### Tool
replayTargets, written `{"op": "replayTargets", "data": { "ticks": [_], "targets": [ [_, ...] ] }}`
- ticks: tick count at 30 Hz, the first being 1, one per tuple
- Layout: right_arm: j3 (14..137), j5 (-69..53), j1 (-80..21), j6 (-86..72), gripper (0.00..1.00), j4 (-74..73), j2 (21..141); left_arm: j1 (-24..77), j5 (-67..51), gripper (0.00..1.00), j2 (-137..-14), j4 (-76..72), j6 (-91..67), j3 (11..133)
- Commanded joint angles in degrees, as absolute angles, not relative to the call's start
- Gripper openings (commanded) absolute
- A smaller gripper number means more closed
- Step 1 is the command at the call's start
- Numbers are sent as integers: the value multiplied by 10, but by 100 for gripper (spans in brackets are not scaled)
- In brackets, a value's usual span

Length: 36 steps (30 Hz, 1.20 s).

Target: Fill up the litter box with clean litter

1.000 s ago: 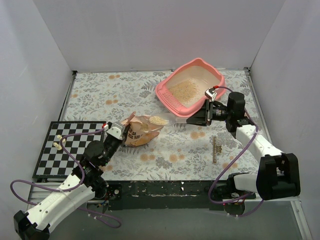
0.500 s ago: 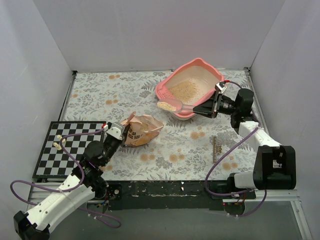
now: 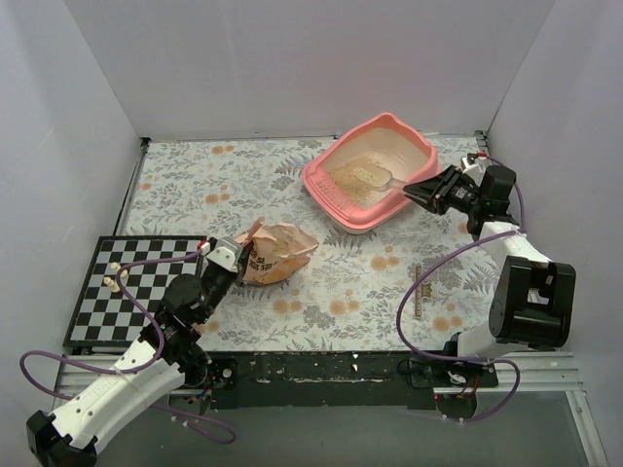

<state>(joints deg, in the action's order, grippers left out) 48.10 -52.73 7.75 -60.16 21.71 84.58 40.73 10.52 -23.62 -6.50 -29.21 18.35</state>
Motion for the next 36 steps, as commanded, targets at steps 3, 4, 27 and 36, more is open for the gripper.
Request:
{"op": "replayTargets", "data": {
  "ticks": [3, 4, 27, 36],
  "targets": [
    [557, -397, 69, -469, 1, 80, 855, 410, 94, 0, -229, -91, -303, 190],
    [567, -382, 66, -454, 1, 51, 857, 410, 95, 0, -229, -90, -303, 190],
    [894, 312, -287, -11, 1, -341, 885, 410, 114, 0, -231, -84, -300, 191],
    [1037, 25, -314, -85, 1, -506, 823, 410, 117, 0, -236, -83, -300, 191]
  ]
}}
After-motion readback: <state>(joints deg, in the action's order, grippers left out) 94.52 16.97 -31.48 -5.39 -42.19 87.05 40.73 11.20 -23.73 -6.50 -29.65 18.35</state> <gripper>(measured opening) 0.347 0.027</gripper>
